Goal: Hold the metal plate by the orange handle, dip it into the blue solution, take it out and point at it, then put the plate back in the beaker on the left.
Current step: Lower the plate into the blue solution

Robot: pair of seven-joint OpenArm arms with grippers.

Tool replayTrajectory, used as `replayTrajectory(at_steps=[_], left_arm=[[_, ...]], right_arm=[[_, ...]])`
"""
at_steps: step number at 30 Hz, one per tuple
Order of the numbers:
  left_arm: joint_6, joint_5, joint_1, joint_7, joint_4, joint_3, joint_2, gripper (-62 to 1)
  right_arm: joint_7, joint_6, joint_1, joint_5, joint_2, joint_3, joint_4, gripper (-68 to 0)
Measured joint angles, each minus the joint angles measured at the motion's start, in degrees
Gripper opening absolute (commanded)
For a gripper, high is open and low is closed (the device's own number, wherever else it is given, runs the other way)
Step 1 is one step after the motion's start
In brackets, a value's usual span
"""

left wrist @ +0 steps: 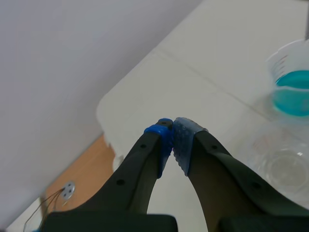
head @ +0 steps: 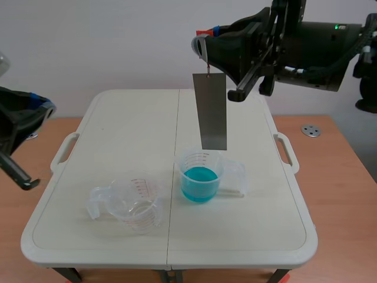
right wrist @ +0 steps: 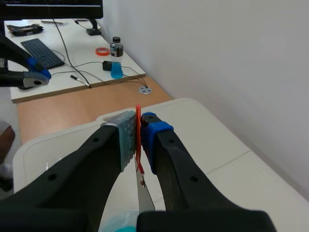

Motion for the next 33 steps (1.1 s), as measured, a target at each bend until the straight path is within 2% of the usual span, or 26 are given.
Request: replayTrajectory(at_steps=[7, 10, 14, 16, 21, 25, 33], left_arm=[[6.1, 0.0, 14.5, -2.0, -0.4, -9.8, -0.3, -58.2], [8.7, 0.0, 20.2, -2.0, -0.9, -12.3, -0.3, -58.2], [9.9, 0.0, 26.8, -2.0, -2.2, -13.5, -0.3, -58.2], [9.7, -0.4, 29.5, -2.1, -3.7, -13.5, -0.3, -58.2], [8.1, -5.6, 33.3, -2.2, -9.1, -12.8, -0.1, -58.2], [4.6, -6.0, 33.2, -2.4, -14.5, -10.3, -0.2, -58.2], [2.0, -5.9, 32.9, -6.8, -24.0, 1.6, -0.1, -58.2]], right_arm=[[0.0, 0.1, 0.0, -1.6, -2.1, -0.1, -2.0, -66.2], [0.0, 0.1, 0.0, -1.9, -3.0, -0.1, -3.1, -66.2], [0.0, 0.1, 0.0, -3.1, -3.5, -0.1, -4.3, -66.2], [0.0, 0.1, 0.0, -3.2, -3.5, -0.1, -4.9, -66.2], [0.0, 1.4, 0.0, -3.1, -4.6, -0.1, -8.4, -66.2], [0.1, 1.4, 0.0, -3.2, -5.7, -0.1, -12.0, -66.2], [2.6, 2.7, 0.0, -6.2, -8.8, -0.1, -19.2, -66.2]])
